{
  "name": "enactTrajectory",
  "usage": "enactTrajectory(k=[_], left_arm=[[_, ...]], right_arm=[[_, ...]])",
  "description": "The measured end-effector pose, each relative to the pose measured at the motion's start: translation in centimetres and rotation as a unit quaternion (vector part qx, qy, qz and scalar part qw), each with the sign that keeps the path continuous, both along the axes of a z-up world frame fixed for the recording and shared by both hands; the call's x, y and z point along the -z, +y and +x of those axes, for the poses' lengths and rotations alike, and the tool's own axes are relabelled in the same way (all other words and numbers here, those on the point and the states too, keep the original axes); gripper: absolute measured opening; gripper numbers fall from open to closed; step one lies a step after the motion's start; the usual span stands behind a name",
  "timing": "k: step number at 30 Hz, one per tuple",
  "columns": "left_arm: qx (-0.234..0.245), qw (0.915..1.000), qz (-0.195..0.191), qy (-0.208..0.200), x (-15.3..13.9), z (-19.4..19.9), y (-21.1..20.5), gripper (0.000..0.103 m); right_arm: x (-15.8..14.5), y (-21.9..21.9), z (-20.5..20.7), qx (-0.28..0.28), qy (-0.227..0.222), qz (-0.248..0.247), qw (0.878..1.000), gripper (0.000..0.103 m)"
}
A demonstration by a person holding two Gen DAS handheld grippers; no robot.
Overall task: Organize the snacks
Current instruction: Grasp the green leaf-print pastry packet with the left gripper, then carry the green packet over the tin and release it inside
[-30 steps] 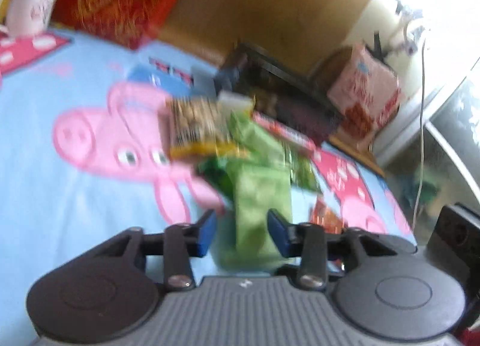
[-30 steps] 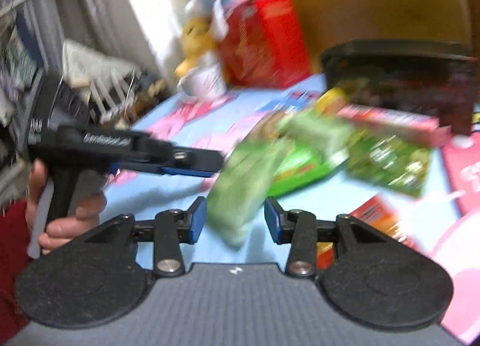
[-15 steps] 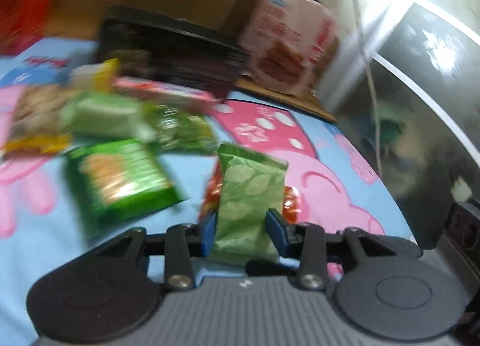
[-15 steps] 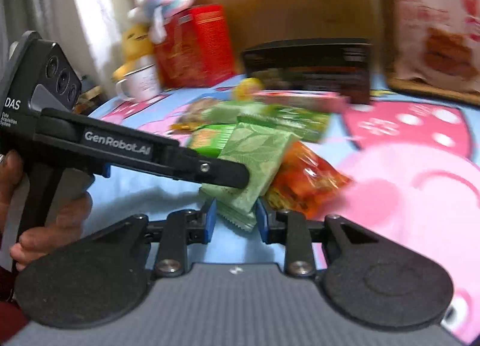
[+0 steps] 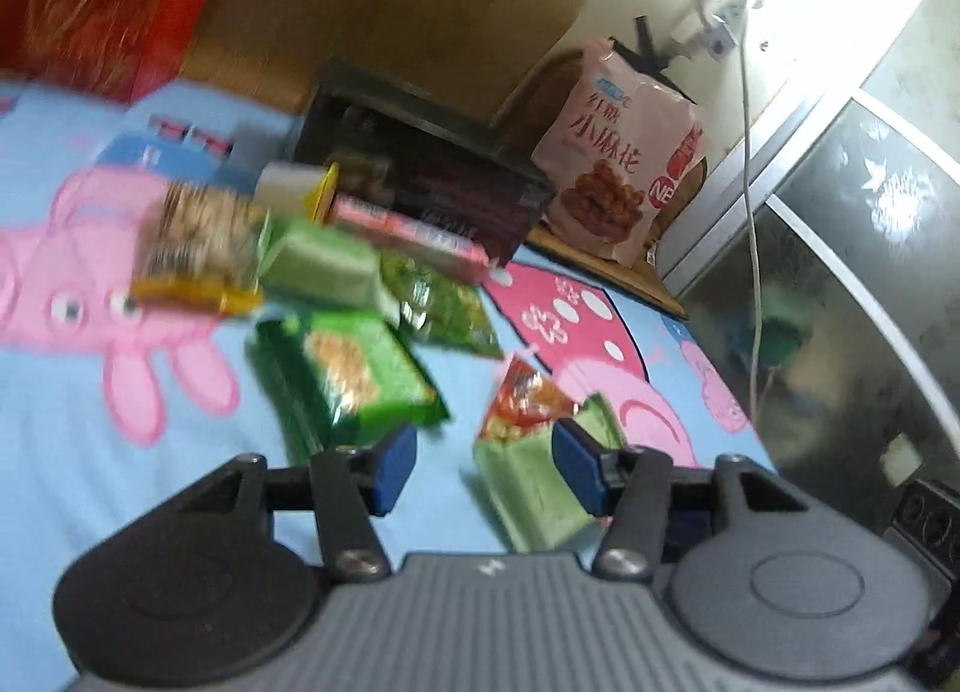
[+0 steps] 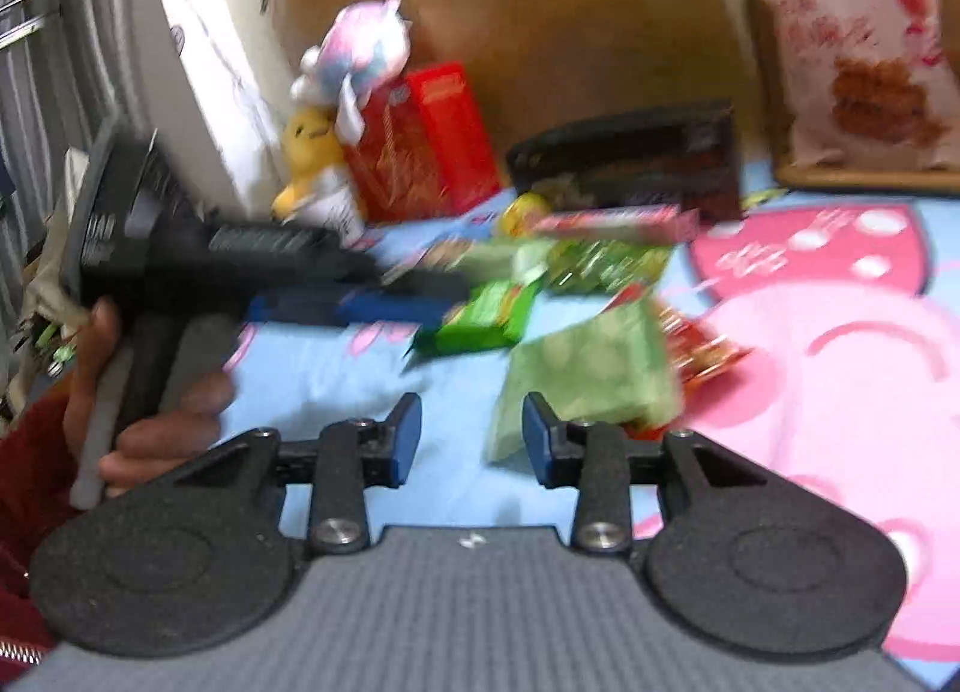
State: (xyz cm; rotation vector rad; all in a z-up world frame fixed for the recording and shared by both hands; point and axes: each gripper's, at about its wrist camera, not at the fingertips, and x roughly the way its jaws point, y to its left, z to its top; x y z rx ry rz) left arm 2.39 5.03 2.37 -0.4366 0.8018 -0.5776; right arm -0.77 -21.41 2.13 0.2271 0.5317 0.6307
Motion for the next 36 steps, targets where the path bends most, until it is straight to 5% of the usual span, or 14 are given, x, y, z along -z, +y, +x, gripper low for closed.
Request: enactTrajectory(k=[5, 10, 12, 14, 20, 29, 36], left_arm=[[0.043, 0.9978, -0.031, 0.04, 1.6, 0.8, -2.5, 0.052], [0.054, 0.9979, -0.01, 0.033, 2.5, 0.8, -4.5, 0.056], [0.054, 0.998, -0.01, 0.031, 2.5, 0.7, -4.5, 0.047], [0.059, 0.9974, -0.009, 0.042, 2.9, 0.9, -4.5, 0.022], [0.065, 0.9971, -0.011, 0.038, 2.8, 1.1, -4.0, 0.022], [0.061, 0.9979, -0.025, -0.003, -0.7, 3.0, -2.8, 0.023], [0.035, 0.9984, -0.009, -0.044, -4.5, 9.9, -2.9, 0.025]], right_arm=[[-0.1, -2.0, 0.4, 0.081, -0.015, -0.006, 0.997, 0.041], [1.4, -1.7, 2.5, 0.081, 0.007, -0.03, 0.996, 0.04], [2.1, -1.3, 2.8, 0.067, 0.022, -0.031, 0.997, 0.038], [2.7, -1.0, 2.9, 0.056, 0.045, -0.023, 0.997, 0.032], [2.4, 0.3, 1.6, 0.064, 0.046, -0.035, 0.996, 0.034], [-0.3, 1.3, 2.8, 0.073, 0.004, -0.028, 0.997, 0.033], [-3.0, 2.1, 8.8, 0.078, -0.034, -0.016, 0.996, 0.033]])
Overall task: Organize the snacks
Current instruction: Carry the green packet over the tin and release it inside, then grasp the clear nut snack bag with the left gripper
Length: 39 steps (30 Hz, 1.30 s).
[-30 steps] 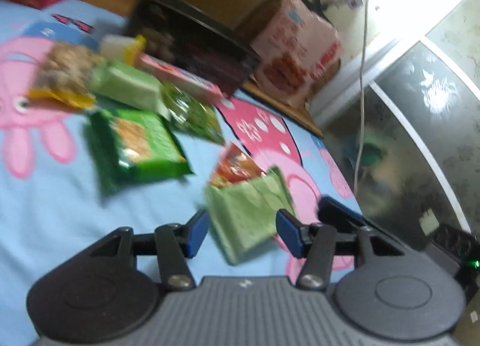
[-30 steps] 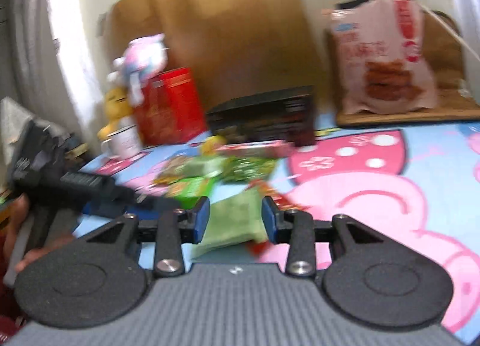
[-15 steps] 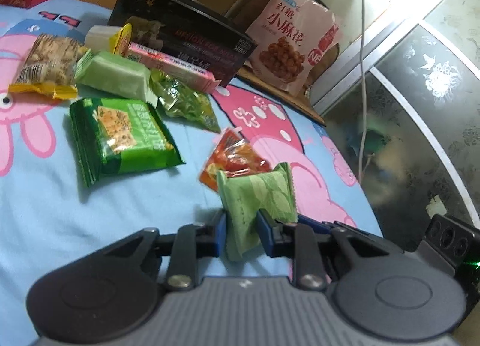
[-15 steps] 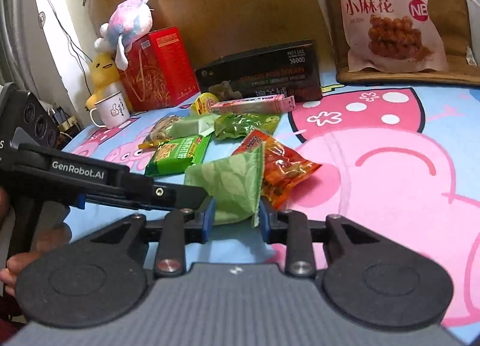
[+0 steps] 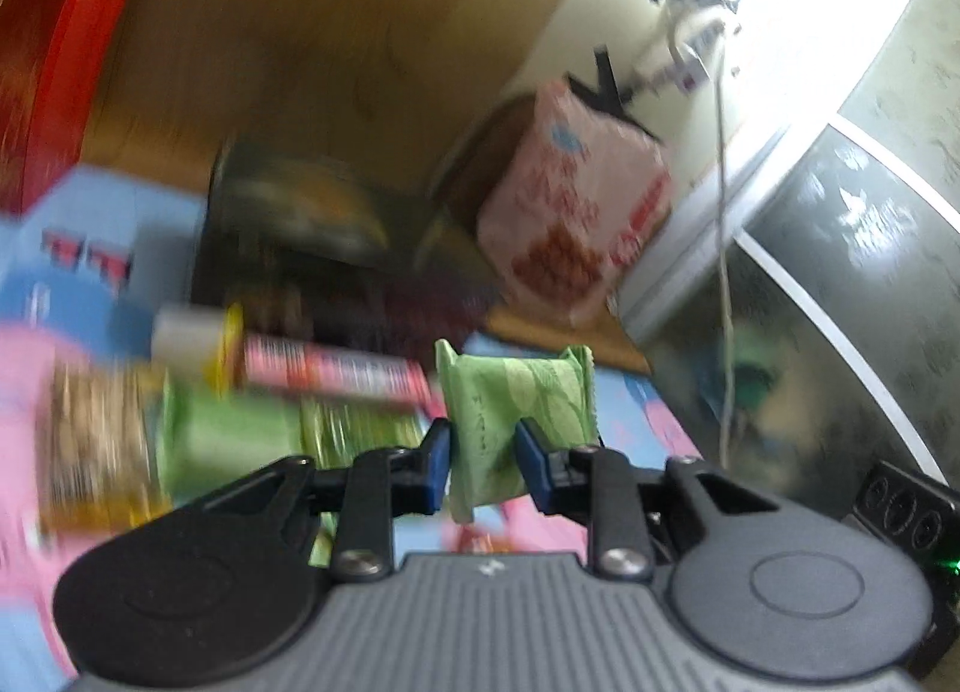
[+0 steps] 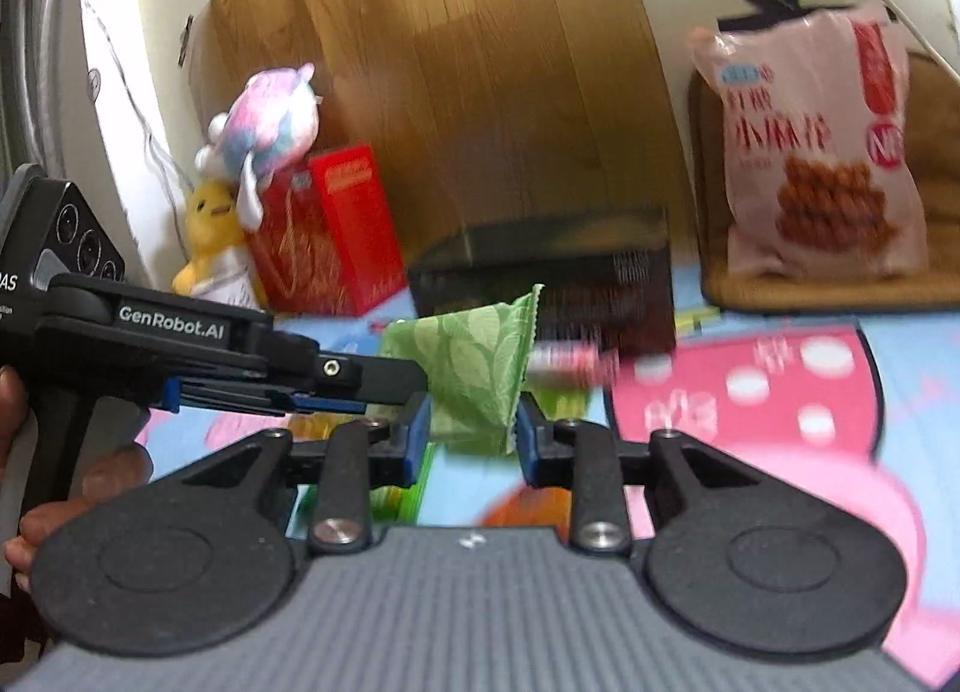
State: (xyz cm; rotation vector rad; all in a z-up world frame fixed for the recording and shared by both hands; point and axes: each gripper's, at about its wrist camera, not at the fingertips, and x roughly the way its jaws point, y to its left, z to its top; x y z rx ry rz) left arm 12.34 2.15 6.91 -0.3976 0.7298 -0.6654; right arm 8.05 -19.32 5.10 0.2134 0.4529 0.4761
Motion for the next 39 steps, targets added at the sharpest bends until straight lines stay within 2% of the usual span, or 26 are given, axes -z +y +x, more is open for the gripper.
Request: enactTrajectory(k=[5, 10, 15, 16, 17, 18, 20, 26, 29, 33, 37, 39], left_arm=[[-0.021, 0.9996, 0.012, -0.015, -1.2, 6.4, -1.4, 0.025], [-0.041, 0.999, 0.016, -0.013, -0.8, 11.5, -2.3, 0.026], [-0.066, 0.9966, 0.047, -0.011, 0.2, 13.8, -2.1, 0.033], [-0.067, 0.9963, 0.052, -0.013, 0.4, 13.7, -1.9, 0.037], [-0.067, 0.9962, 0.054, -0.016, 0.4, 13.5, -1.7, 0.042], [-0.069, 0.996, 0.052, -0.024, 0.3, 13.1, -1.3, 0.044], [-0.073, 0.9957, 0.043, -0.039, -0.3, 12.1, -0.2, 0.045], [-0.1, 0.9928, 0.004, -0.067, -2.0, 8.6, 4.4, 0.048], [-0.12, 0.9904, 0.007, -0.068, -1.4, 6.3, 7.0, 0.048], [-0.149, 0.9877, 0.016, -0.044, 0.6, 3.8, 10.0, 0.051], [-0.186, 0.9824, 0.005, 0.015, 3.5, 2.8, 12.9, 0.052], [-0.187, 0.9812, -0.013, 0.046, 4.9, 2.9, 13.5, 0.052]], right_arm=[[-0.8, -0.1, 6.3, 0.011, -0.021, -0.003, 1.0, 0.033], [-0.7, -0.2, 11.5, 0.022, -0.018, -0.006, 1.0, 0.033], [0.5, 1.5, 14.7, 0.003, -0.006, -0.022, 1.0, 0.039], [0.7, 1.9, 15.0, -0.001, -0.004, -0.027, 1.0, 0.044], [0.8, 2.3, 15.1, -0.003, -0.007, -0.033, 0.999, 0.051], [0.8, 2.6, 15.2, -0.003, -0.01, -0.036, 0.999, 0.054], [0.5, 2.5, 14.9, 0.001, -0.019, -0.031, 0.999, 0.061], [-0.7, 1.1, 11.7, 0.001, -0.037, -0.014, 0.999, 0.064], [-1.0, 0.8, 9.6, -0.021, -0.035, -0.003, 0.999, 0.064], [-0.1, 2.0, 6.9, -0.069, -0.008, -0.009, 0.998, 0.063], [1.2, 5.2, 4.8, -0.131, 0.016, -0.033, 0.991, 0.063], [1.7, 7.4, 4.3, -0.157, 0.02, -0.051, 0.986, 0.063]])
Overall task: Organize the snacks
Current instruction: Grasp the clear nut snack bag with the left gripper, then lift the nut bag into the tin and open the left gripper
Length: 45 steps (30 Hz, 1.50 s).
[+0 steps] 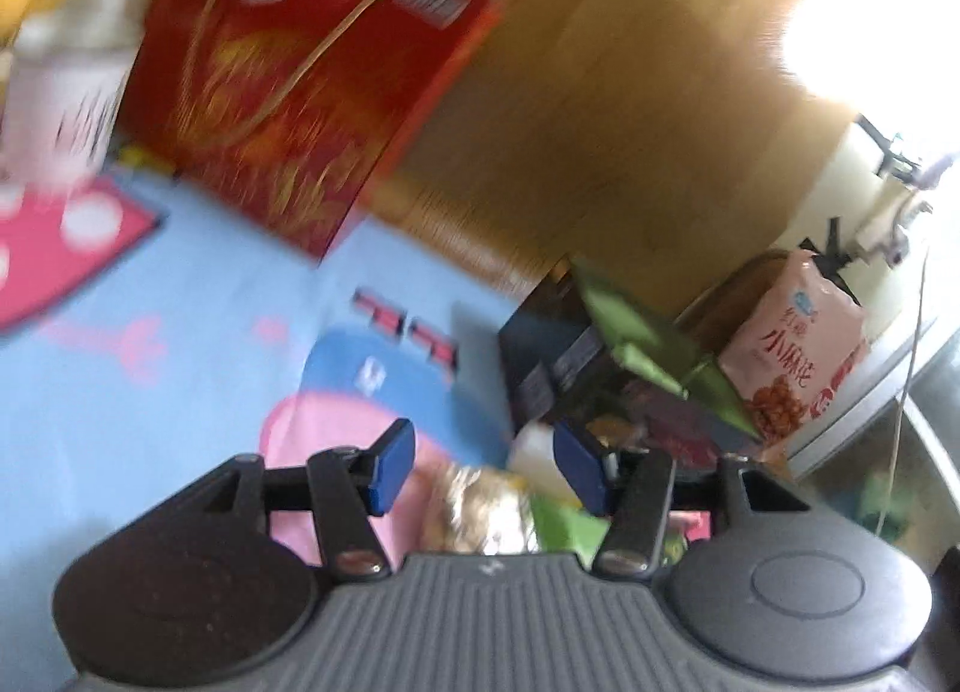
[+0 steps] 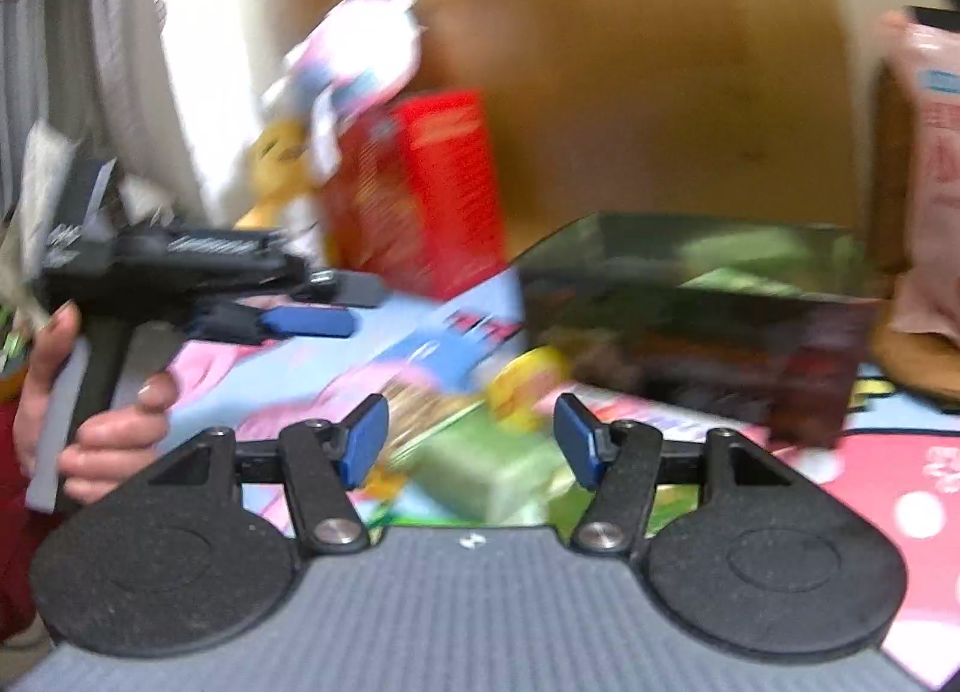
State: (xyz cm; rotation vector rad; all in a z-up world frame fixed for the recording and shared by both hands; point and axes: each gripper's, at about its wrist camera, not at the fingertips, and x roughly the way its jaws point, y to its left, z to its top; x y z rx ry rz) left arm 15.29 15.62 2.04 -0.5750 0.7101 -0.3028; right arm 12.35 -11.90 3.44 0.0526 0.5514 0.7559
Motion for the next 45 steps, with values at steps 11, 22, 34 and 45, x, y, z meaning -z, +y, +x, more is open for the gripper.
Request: enactTrajectory(k=[11, 22, 34, 45], left_arm=[[0.013, 0.9988, -0.002, 0.047, 2.8, -1.0, -0.7, 0.027], [0.024, 0.9983, -0.02, 0.05, 2.9, -8.0, 0.1, 0.025], [-0.031, 0.9991, -0.028, 0.011, 0.5, -11.5, 4.9, 0.041], [0.017, 0.9989, -0.038, 0.021, 1.3, -14.5, 4.0, 0.05]], right_arm=[[2.0, 8.1, 1.5, -0.025, -0.033, -0.119, 0.992, 0.065], [2.3, 7.5, -3.7, -0.106, -0.027, -0.11, 0.988, 0.065], [0.0, 4.5, -7.5, -0.135, 0.055, 0.043, 0.988, 0.064], [2.3, 5.6, -7.2, -0.056, 0.059, -0.023, 0.996, 0.061]])
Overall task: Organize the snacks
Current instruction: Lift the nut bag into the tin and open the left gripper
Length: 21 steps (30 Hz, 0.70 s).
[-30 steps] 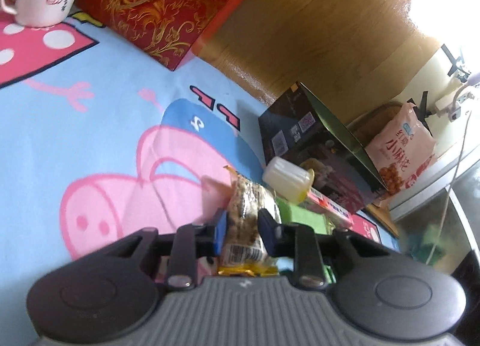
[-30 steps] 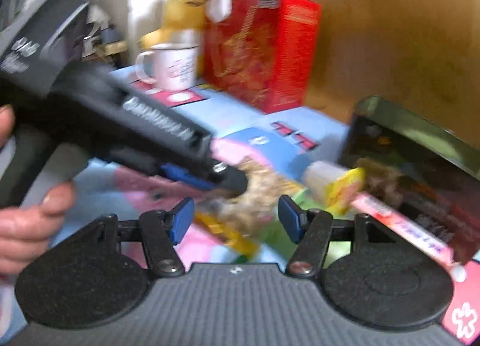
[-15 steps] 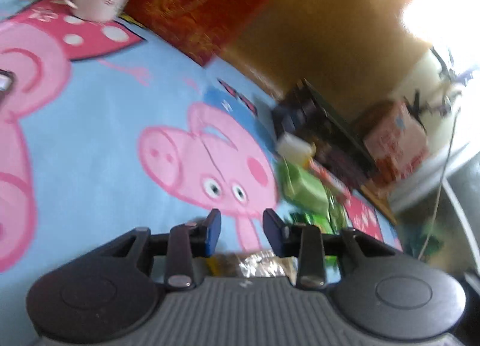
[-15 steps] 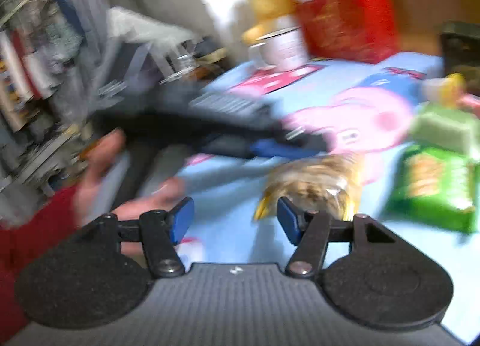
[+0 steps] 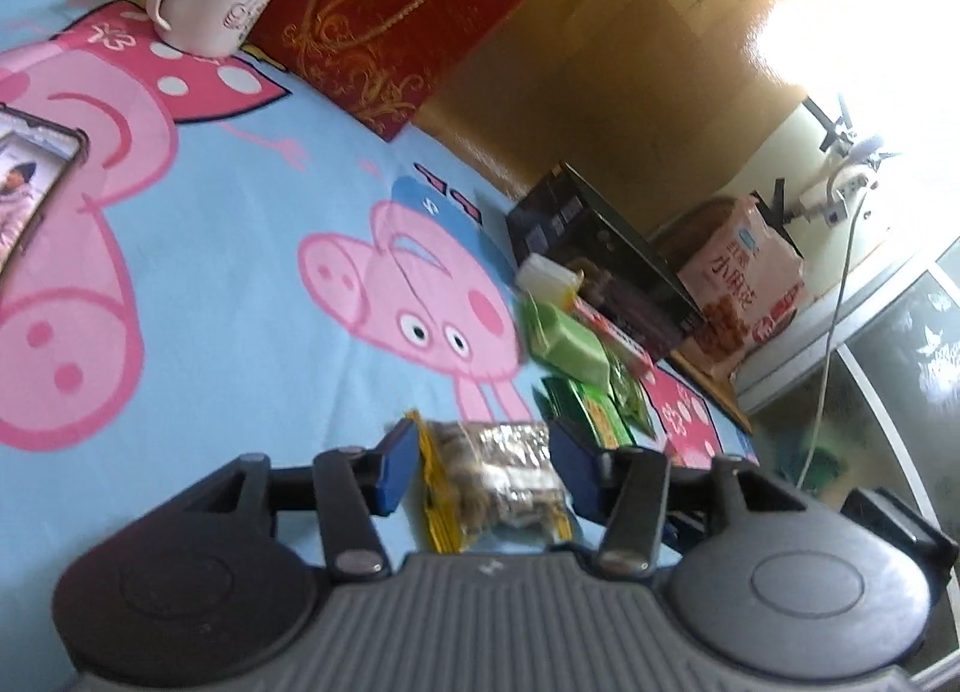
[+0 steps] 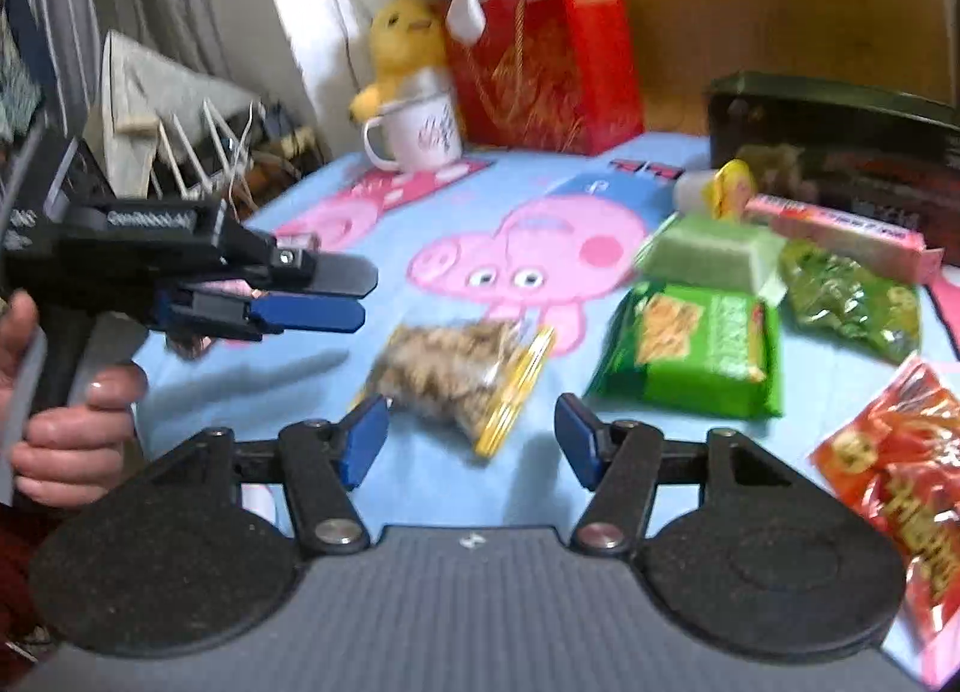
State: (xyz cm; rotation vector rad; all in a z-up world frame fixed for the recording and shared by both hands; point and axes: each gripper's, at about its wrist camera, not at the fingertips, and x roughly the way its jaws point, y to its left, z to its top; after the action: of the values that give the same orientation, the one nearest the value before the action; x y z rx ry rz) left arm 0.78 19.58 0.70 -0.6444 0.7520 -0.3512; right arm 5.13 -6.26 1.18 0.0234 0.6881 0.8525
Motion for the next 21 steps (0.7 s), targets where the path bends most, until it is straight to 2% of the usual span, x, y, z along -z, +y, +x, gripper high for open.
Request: enactTrajectory(k=[3, 6, 7, 8, 10, 11, 13, 21], left_arm=[[0.013, 0.9998, -0.005, 0.013, 0.7, 0.4, -0.7, 0.051], [0.007, 0.9998, 0.005, 0.017, 1.5, 0.4, -1.3, 0.042], [0.006, 0.9998, 0.002, 0.02, 1.7, 0.4, -1.4, 0.035], [0.005, 0.9998, -0.003, 0.021, 1.7, 0.5, -1.4, 0.034], [0.008, 0.9998, 0.0, 0.016, 1.4, 0.4, -1.6, 0.031], [0.014, 0.9998, 0.0, 0.011, 1.1, 0.4, -1.8, 0.024], [0.02, 0.9998, -0.001, 0.005, 0.4, 0.6, -2.4, 0.025], [0.057, 0.9973, 0.024, -0.039, -3.2, 4.5, -6.0, 0.025]], right_arm=[[0.3, 1.4, 0.0, -0.001, -0.032, -0.038, 0.999, 0.052], [0.7, 3.0, 0.6, -0.003, -0.057, -0.057, 0.997, 0.044], [0.6, 2.6, 0.6, -0.002, -0.065, -0.063, 0.996, 0.037], [0.7, 2.2, 0.4, -0.005, -0.07, -0.063, 0.996, 0.025], [0.8, 1.2, 0.1, -0.002, -0.064, -0.052, 0.997, 0.021], [0.7, 0.8, 0.0, 0.001, -0.059, -0.043, 0.997, 0.02], [0.4, 0.0, 0.0, 0.008, -0.052, -0.024, 0.998, 0.019], [-1.7, -2.4, 0.3, 0.073, -0.108, 0.01, 0.991, 0.018]])
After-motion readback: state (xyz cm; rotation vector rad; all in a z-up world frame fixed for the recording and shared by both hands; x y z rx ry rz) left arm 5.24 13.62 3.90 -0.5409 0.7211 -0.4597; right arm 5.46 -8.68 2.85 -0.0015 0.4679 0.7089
